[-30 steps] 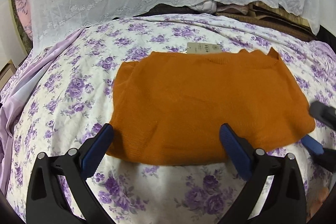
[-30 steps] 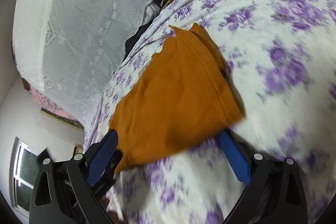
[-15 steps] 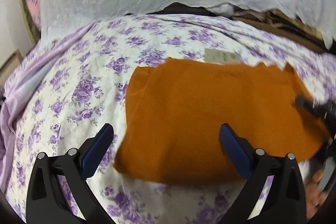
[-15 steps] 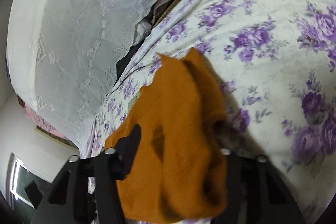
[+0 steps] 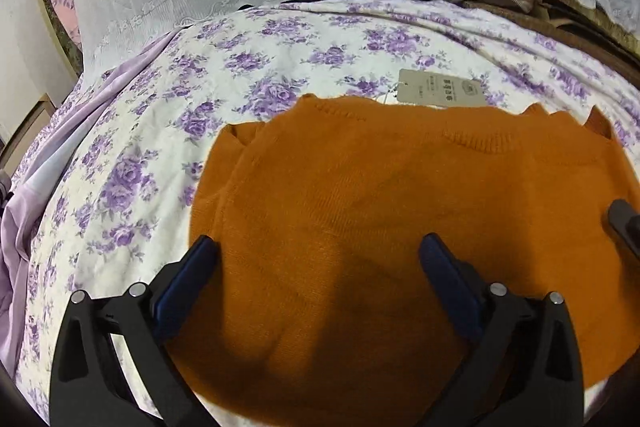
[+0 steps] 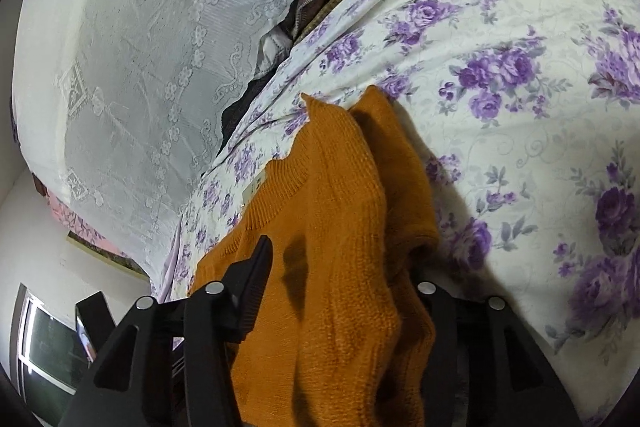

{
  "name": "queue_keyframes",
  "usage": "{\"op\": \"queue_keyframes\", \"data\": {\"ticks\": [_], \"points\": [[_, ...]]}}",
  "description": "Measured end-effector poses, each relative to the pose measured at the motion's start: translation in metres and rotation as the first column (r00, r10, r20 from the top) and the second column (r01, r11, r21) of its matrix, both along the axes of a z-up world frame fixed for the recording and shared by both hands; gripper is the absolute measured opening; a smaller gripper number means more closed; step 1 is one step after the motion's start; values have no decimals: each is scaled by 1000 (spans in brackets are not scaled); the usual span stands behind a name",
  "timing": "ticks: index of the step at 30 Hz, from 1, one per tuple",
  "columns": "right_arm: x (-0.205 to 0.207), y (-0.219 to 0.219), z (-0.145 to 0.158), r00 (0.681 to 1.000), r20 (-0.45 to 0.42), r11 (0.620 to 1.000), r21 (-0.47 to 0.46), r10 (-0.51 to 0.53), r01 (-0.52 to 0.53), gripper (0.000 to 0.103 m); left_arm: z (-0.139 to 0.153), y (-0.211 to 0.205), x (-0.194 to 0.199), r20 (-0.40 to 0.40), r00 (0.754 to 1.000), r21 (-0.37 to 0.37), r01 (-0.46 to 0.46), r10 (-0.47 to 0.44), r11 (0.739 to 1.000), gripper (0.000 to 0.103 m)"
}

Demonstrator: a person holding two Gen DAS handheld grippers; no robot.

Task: Fold small clothes
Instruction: 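Lift the folded cardigan with the right tool and carry it away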

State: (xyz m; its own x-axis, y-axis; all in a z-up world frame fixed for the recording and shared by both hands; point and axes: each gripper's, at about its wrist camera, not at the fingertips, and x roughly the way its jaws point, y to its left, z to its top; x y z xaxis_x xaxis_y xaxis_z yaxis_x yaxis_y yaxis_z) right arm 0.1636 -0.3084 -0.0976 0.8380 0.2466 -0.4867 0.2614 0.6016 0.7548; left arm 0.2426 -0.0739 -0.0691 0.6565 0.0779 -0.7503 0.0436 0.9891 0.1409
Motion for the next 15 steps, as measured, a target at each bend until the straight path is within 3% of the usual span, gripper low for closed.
{"op": "queue_keyframes", "data": {"ticks": [5, 12, 15], "points": [[-2, -4, -2, 1000, 10, 1000, 26, -3, 3, 44, 25, 24, -27, 71, 997, -46, 24, -21, 999, 99], [-6, -11, -7, 1000, 7, 998, 59, -14, 13, 38, 32, 62, -35, 60, 998, 126, 11, -19, 992, 99], [-8, -12, -8, 1000, 19, 997, 76, -18, 17, 38, 29, 85, -39, 61, 998, 128, -9, 1, 992, 99]]}}
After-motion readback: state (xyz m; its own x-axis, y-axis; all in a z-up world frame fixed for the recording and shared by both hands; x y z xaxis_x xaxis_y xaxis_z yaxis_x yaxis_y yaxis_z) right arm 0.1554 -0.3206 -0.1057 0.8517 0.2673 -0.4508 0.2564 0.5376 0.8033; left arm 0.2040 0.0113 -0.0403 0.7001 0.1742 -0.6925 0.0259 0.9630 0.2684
